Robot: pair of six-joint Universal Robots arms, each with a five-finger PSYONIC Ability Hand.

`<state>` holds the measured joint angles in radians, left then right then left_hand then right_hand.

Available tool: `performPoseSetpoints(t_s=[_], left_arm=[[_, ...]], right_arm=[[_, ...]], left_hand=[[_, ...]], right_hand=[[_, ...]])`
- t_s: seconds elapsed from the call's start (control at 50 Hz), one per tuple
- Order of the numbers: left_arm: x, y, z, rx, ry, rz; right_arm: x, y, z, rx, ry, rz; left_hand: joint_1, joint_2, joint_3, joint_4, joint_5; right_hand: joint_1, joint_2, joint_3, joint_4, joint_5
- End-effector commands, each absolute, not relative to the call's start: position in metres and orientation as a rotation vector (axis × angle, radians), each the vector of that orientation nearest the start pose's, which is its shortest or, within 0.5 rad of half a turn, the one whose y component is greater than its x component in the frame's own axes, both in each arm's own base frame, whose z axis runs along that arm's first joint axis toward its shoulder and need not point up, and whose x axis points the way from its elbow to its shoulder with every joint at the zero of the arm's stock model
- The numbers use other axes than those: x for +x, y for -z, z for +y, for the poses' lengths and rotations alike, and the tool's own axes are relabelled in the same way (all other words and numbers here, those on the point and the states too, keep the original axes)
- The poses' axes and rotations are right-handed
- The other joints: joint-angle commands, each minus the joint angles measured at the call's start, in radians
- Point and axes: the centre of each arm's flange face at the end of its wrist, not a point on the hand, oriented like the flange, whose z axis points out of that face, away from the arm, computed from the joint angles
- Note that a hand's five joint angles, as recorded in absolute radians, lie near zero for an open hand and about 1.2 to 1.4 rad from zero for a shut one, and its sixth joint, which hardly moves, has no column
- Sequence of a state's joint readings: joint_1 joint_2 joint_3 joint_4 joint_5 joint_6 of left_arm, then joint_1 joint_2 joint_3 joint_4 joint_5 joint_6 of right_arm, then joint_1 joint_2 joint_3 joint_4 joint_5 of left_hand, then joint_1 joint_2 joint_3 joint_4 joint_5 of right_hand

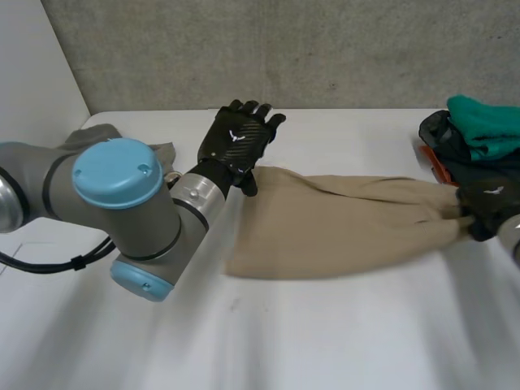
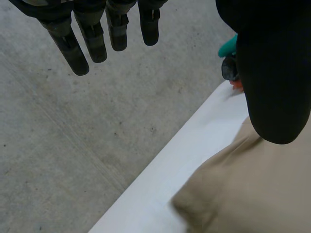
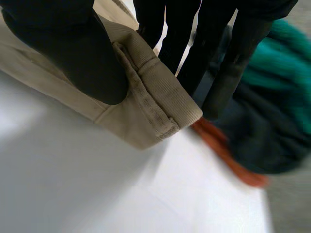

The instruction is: Fold the laundry.

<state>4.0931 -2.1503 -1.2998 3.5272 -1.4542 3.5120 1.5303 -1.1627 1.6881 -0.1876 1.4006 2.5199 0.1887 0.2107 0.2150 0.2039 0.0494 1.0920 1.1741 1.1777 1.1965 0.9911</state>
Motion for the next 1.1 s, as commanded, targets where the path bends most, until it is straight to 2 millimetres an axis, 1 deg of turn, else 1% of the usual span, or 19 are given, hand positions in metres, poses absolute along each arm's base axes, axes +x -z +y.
performPoseSetpoints(t_s=[0.02, 0.04, 0.12, 0.14, 0.2, 0.22, 0.3, 0.38, 0.42, 0.44, 0.48, 0.56, 0.58, 0.64, 0.7, 0.78, 0.88, 0.98, 1.1], left_arm=[[-0.356, -0.232, -0.262, 1.174, 2.526, 2.013], [-0.353, -0.235, -0.261, 1.151, 2.54, 2.029], [-0.347, -0.242, -0.261, 1.098, 2.568, 2.063], [-0.345, -0.243, -0.262, 1.087, 2.569, 2.071], [-0.34, -0.246, -0.262, 1.059, 2.576, 2.091], [-0.339, -0.246, -0.261, 1.056, 2.577, 2.095], [-0.337, -0.245, -0.26, 1.049, 2.568, 2.104], [-0.335, -0.244, -0.259, 1.047, 2.564, 2.109], [-0.335, -0.246, -0.26, 1.043, 2.571, 2.102], [-0.335, -0.247, -0.26, 1.041, 2.574, 2.098], [-0.336, -0.251, -0.261, 1.036, 2.591, 2.082], [-0.338, -0.258, -0.263, 1.026, 2.622, 2.053], [-0.338, -0.26, -0.264, 1.023, 2.631, 2.048], [-0.341, -0.271, -0.266, 1.005, 2.676, 2.016], [-0.344, -0.279, -0.269, 0.98, 2.721, 2.002], [-0.354, -0.286, -0.272, 0.977, 2.776, 2.008], [-0.388, -0.26, -0.257, 1.126, 2.707, 2.135], [-0.412, -0.221, -0.245, 1.267, 2.486, 2.341], [-0.418, -0.18, -0.234, 1.299, 2.257, 2.51]], right_arm=[[0.108, -0.169, -0.35, -1.401, 2.021, 2.675], [0.113, -0.171, -0.35, -1.458, 2.035, 2.647], [0.182, -0.19, -0.335, -1.69, 2.187, 2.287], [0.212, -0.197, -0.325, -1.741, 2.247, 2.123], [0.255, -0.202, -0.303, -1.818, 2.303, 1.857], [0.277, -0.199, -0.288, -1.854, 2.303, 1.715], [0.322, -0.165, -0.243, -2.013, 2.151, 1.43], [0.346, -0.136, -0.204, -2.205, 2.029, 1.199], [0.348, -0.132, -0.201, -2.248, 2.027, 1.17], [0.347, -0.132, -0.202, -2.258, 2.032, 1.175], [0.346, -0.133, -0.203, -2.232, 2.03, 1.215], [0.339, -0.154, -0.212, -1.982, 2.042, 1.39], [0.325, -0.181, -0.225, -1.738, 2.077, 1.508], [0.306, -0.207, -0.239, -1.376, 2.051, 1.651], [0.292, -0.221, -0.252, -1.034, 1.962, 1.745], [0.264, -0.232, -0.269, -0.762, 1.873, 1.882], [0.225, -0.238, -0.295, -0.642, 1.844, 2.059], [0.229, -0.227, -0.309, -0.645, 1.761, 2.118], [0.235, -0.194, -0.326, -0.69, 1.558, 2.234]], left_hand=[[-0.014, -0.036, -0.04, -0.029, -0.049], [-0.014, -0.036, -0.04, -0.029, -0.049], [-0.014, -0.036, -0.04, -0.029, -0.049], [-0.014, -0.036, -0.04, -0.029, -0.049], [-0.014, -0.036, -0.04, -0.029, -0.049], [-0.014, -0.036, -0.04, -0.029, -0.049], [-0.014, -0.036, -0.04, -0.029, -0.049], [-0.014, -0.036, -0.04, -0.029, -0.049], [-0.014, -0.036, -0.04, -0.029, -0.049], [-0.014, -0.036, -0.04, -0.029, -0.049], [-0.014, -0.036, -0.04, -0.029, -0.049], [-0.014, -0.036, -0.04, -0.029, -0.049], [-0.014, -0.036, -0.04, -0.029, -0.049], [-0.014, -0.036, -0.04, -0.029, -0.049], [-0.014, -0.036, -0.04, -0.029, -0.049], [-0.014, -0.036, -0.04, -0.029, -0.049], [-0.013, -0.035, -0.04, -0.029, -0.049], [-0.01, -0.032, -0.037, -0.026, -0.046], [0.013, -0.009, -0.013, -0.002, -0.022]], right_hand=[[0.304, 0.222, 0.219, 0.2, 0.231], [0.304, 0.222, 0.219, 0.2, 0.231], [0.304, 0.222, 0.219, 0.2, 0.231], [0.304, 0.222, 0.219, 0.2, 0.231], [0.304, 0.222, 0.219, 0.2, 0.231], [0.304, 0.222, 0.219, 0.2, 0.231], [0.304, 0.222, 0.219, 0.2, 0.231], [0.304, 0.222, 0.219, 0.2, 0.231], [0.031, -0.051, -0.054, -0.073, -0.042], [-0.535, -0.617, -0.62, -0.639, -0.608], [-0.918, -1.0, -1.003, -1.022, -0.991], [-0.918, -1.0, -1.003, -1.022, -0.991], [-0.918, -1.0, -1.003, -1.022, -0.991], [-0.918, -1.0, -1.003, -1.022, -0.991], [-0.918, -1.0, -1.003, -1.022, -0.991], [-0.918, -1.0, -1.003, -1.022, -0.991], [-0.918, -1.0, -1.003, -1.022, -0.991], [-0.918, -1.0, -1.003, -1.022, -0.991], [-0.918, -1.0, -1.003, -1.022, -0.991]])
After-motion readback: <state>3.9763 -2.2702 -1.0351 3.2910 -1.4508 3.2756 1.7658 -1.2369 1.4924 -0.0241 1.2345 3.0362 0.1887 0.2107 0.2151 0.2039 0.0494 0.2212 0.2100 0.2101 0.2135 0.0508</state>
